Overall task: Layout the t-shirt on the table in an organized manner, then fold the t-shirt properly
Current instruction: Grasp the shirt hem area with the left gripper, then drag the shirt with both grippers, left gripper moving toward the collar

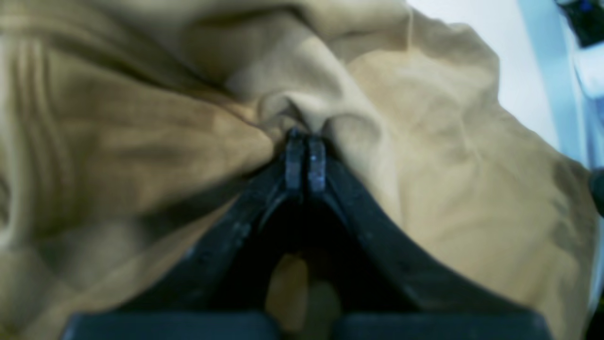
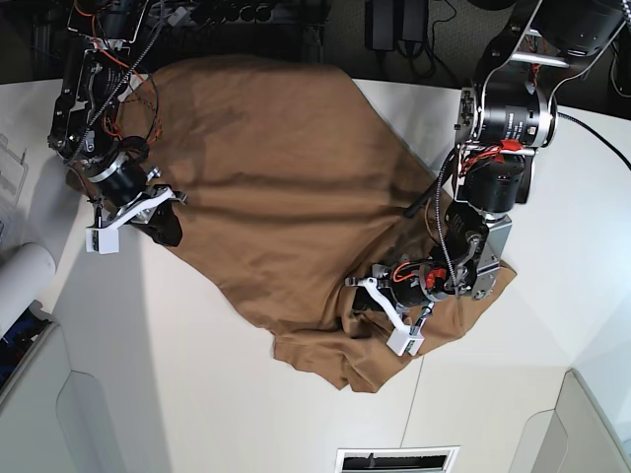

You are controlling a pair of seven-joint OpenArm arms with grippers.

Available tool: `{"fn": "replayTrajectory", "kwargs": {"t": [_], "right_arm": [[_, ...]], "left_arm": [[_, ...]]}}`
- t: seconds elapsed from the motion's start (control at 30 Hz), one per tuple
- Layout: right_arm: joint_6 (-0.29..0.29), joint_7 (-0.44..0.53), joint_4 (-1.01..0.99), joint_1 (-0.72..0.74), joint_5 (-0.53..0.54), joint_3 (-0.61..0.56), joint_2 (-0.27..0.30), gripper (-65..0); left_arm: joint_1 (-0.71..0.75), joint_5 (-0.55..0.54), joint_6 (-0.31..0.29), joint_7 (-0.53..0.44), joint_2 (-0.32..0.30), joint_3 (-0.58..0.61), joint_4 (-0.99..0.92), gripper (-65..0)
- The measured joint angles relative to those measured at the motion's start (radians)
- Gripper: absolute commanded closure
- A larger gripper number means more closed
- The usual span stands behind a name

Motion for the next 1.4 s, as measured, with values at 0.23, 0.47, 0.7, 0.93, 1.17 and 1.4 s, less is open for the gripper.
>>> {"fn": "replayTrajectory", "kwargs": {"t": [0.23,0.47,0.7,0.93,1.17,1.4], "right_arm": [[0.012,0.005,0.026,0.011,0.029,-0.001,-0.03,0.0],[0.013,0.016,0.027,0.143,-0.008,-0.095,-0.052,0.0],[-0.027,0.121,-0.006,0.255,-0.221,-0.269,-0.051,0.0],[-0.102,0.195,-0.264,0.381,-0.349,-0.48,-0.062,0.0],[-0.155,0.225,-0.465,0.484,-0.403,-0.598,-0.084,0.0],[-0.155,0.204,-0.488,0.476,-0.439,-0.598,-0.052,0.0]], "left_arm": [[0.036,-0.26,-0.027,0.241,-0.145,-0.001,0.308,0.0],[0.261,-0.479,-0.033,0.323,-0.209,0.003,0.662,0.0],[0.558,-0.472,-0.031,0.327,-0.2,0.006,0.86,0.0],[0.734,-0.473,-0.032,0.309,-0.158,0.004,0.982,0.0],[0.8,-0.401,-0.032,0.306,-0.069,0.003,0.979,0.0],[0.784,-0.282,-0.033,0.238,-0.078,0.0,0.924,0.0]]}}
